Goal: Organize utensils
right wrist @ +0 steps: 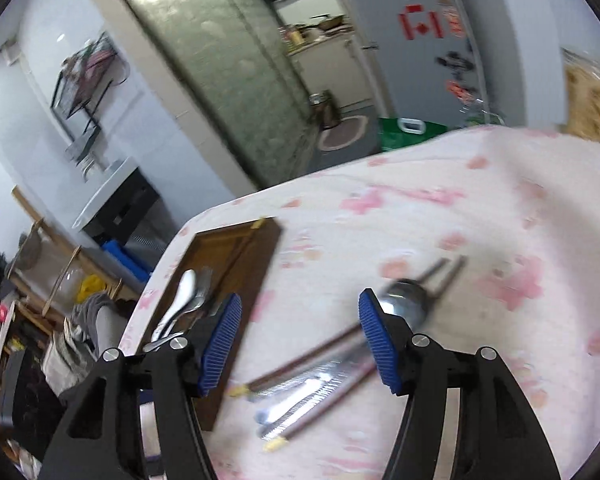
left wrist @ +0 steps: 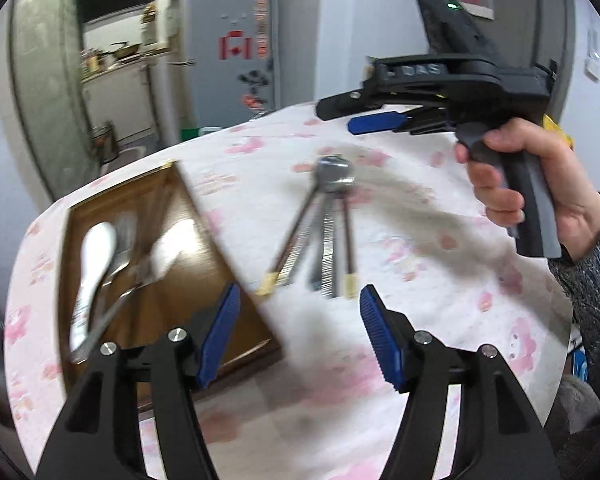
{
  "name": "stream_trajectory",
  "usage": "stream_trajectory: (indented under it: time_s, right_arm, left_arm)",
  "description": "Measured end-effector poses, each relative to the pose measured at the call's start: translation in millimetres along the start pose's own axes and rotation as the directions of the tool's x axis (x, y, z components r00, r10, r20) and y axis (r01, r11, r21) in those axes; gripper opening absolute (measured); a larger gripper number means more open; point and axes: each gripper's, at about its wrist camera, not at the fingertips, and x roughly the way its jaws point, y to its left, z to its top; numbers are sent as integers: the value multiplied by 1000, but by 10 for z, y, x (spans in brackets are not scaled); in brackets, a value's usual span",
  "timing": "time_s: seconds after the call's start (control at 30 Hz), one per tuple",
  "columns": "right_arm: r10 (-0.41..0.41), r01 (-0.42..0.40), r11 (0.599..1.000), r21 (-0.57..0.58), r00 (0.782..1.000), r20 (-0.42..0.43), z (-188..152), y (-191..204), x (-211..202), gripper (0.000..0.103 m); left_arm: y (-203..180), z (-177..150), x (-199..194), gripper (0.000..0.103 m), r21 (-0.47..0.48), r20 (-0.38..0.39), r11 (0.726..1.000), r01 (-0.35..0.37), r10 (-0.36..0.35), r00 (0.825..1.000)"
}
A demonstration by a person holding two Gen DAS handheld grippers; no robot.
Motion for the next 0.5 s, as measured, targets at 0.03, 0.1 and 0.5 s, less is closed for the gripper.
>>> stream_trajectory:
  time_s: [0.03,0.1,0.5]
  right_arm:
    - [-3,3,1000,11,1000,3,-3,-80,-22,62]
    - [-13,13,1000,24,1000,6,-19,-214,-40,62]
    - [5,-2,999,47,998,-66,9,-628,321,48]
  left_arm:
    - [-65,21,58,66,11,-5,1000,8,-8,1000]
    - [-144,52,162,66,20,-14,1000,18,-17,1000]
    - [-210,132,594,66,0,-58,998,59,-59,997]
